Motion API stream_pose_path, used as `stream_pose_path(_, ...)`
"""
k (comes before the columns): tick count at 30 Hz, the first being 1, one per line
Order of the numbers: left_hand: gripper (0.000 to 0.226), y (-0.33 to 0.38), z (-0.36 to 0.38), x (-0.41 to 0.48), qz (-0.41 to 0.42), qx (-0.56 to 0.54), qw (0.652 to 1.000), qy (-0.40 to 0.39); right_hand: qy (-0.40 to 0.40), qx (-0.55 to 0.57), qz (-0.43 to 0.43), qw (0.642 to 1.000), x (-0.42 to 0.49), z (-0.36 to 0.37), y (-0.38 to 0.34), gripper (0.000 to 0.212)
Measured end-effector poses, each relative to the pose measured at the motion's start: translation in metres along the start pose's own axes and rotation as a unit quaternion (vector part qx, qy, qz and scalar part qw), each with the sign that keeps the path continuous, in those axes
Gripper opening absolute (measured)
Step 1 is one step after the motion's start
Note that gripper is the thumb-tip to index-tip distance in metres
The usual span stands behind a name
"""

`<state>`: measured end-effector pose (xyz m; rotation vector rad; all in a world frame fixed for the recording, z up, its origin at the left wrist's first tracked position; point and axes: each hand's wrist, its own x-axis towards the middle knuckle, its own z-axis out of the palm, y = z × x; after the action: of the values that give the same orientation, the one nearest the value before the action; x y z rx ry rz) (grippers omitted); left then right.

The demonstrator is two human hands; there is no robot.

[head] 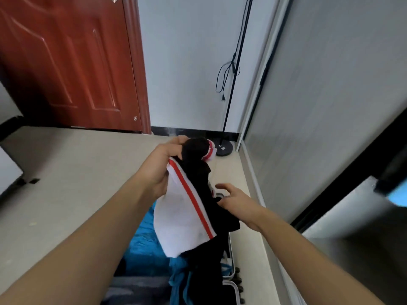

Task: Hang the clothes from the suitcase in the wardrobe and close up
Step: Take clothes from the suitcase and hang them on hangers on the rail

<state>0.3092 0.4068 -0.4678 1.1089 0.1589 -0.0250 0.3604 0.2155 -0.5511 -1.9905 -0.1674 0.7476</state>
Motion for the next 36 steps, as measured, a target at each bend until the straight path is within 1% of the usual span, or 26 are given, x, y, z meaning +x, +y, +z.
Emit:
stream_pose_path(2,0.022,0.056,0.026,-0.016,-0.012,-0.006,0.999,-0.043,-0.007,0.007,-0.027,1.0,-0.031,-0.009,-0.045,0.077)
stream_pose_path(3,0.025,0.085,0.039,-0.025,-0.021,-0.003,0.999,-0.045,0.005,0.011,-0.039,0.999,-0.042,-0.015,-0.066,0.082)
stream_pose_path(4,0.027,0.13,0.06,-0.038,-0.044,0.006,0.998,-0.033,0.028,0.005,-0.043,0.999,-0.063,-0.026,-0.104,0.081)
stream_pose_path(5,0.03,0.16,0.077,-0.05,-0.054,0.015,0.998,-0.038,0.048,-0.022,-0.056,0.997,-0.078,-0.03,-0.129,0.069)
stream_pose_path(7,0.03,0.219,0.111,-0.073,-0.046,0.042,0.997,-0.039,0.056,-0.122,-0.074,0.988,-0.108,-0.04,-0.171,0.025)
stream_pose_path(8,0.026,0.252,0.128,-0.087,-0.034,0.05,0.998,-0.036,0.06,-0.153,-0.066,0.984,-0.128,-0.048,-0.195,0.011)
stream_pose_path(10,0.02,0.305,0.141,-0.104,0.013,0.08,0.996,-0.022,0.055,-0.116,-0.062,0.99,-0.169,-0.063,-0.238,0.013)
stream_pose_path(11,0.022,0.329,0.139,-0.112,0.028,0.124,0.992,-0.025,0.06,-0.096,-0.066,0.991,-0.19,-0.073,-0.255,0.015)
stream_pose_path(12,0.034,0.353,0.135,-0.121,0.018,0.185,0.981,-0.058,0.076,-0.078,-0.073,0.991,-0.209,-0.085,-0.271,0.015)
stream_pose_path(14,0.071,0.396,0.127,-0.137,-0.041,0.345,0.926,-0.146,0.105,-0.076,-0.086,0.988,-0.249,-0.111,-0.299,0.019)
stream_pose_path(15,0.081,0.414,0.123,-0.145,-0.056,0.395,0.901,-0.17,0.113,-0.082,-0.095,0.986,-0.267,-0.123,-0.312,0.022)
stream_pose_path(16,0.083,0.43,0.122,-0.155,-0.069,0.425,0.882,-0.19,0.121,-0.089,-0.106,0.983,-0.287,-0.135,-0.324,0.022)
stream_pose_path(18,0.073,0.452,0.124,-0.174,-0.08,0.462,0.854,-0.225,0.122,-0.087,-0.115,0.982,-0.321,-0.153,-0.345,0.016)
stream_pose_path(20,0.066,0.46,0.124,-0.184,-0.038,0.506,0.834,-0.219,0.113,-0.078,-0.114,0.984,-0.35,-0.167,-0.36,0.022)
stream_pose_path(21,0.067,0.464,0.125,-0.19,-0.002,0.514,0.836,-0.194,0.109,-0.069,-0.106,0.986,-0.366,-0.173,-0.365,0.027)
stream_pose_path(23,0.066,0.467,0.124,-0.193,0.044,0.478,0.867,-0.135,0.09,-0.045,-0.081,0.992,-0.39,-0.182,-0.372,0.037)
stream_pose_path(24,0.057,0.466,0.124,-0.193,0.056,0.458,0.879,-0.117,0.082,-0.029,-0.069,0.994,-0.399,-0.185,-0.375,0.047)
stream_pose_path(25,0.045,0.467,0.127,-0.195,0.07,0.453,0.882,-0.111,0.081,-0.017,-0.063,0.995,-0.406,-0.19,-0.376,0.059)
stream_pose_path(27,0.026,0.467,0.134,-0.197,0.098,0.462,0.874,-0.114,0.088,-0.002,-0.059,0.994,-0.416,-0.193,-0.378,0.071)
stream_pose_path(28,0.022,0.467,0.139,-0.199,0.115,0.472,0.867,-0.116,0.107,0.003,-0.06,0.992,-0.422,-0.196,-0.379,0.067)
stream_pose_path(29,0.02,0.466,0.145,-0.199,0.128,0.476,0.863,-0.114,0.121,0.0,-0.062,0.991,-0.427,-0.197,-0.38,0.057)
stream_pose_path(31,0.021,0.465,0.158,-0.202,0.139,0.46,0.87,-0.11,0.158,-0.038,-0.08,0.983,-0.438,-0.203,-0.381,0.028)
stream_pose_path(33,0.029,0.462,0.173,-0.204,0.134,0.416,0.89,-0.13,0.207,-0.111,-0.1,0.967,-0.451,-0.211,-0.381,0.015)
stream_pose_path(34,0.041,0.46,0.179,-0.206,0.127,0.395,0.897,-0.154,0.244,-0.177,-0.096,0.948,-0.455,-0.215,-0.381,0.014)
stream_pose_path(35,0.055,0.457,0.185,-0.208,0.119,0.388,0.895,-0.187,0.294,-0.274,-0.08,0.912,-0.457,-0.22,-0.38,0.017)
stream_pose_path(36,0.066,0.452,0.194,-0.209,0.107,0.391,0.886,-0.227,0.345,-0.385,-0.051,0.855,-0.459,-0.224,-0.378,0.021)
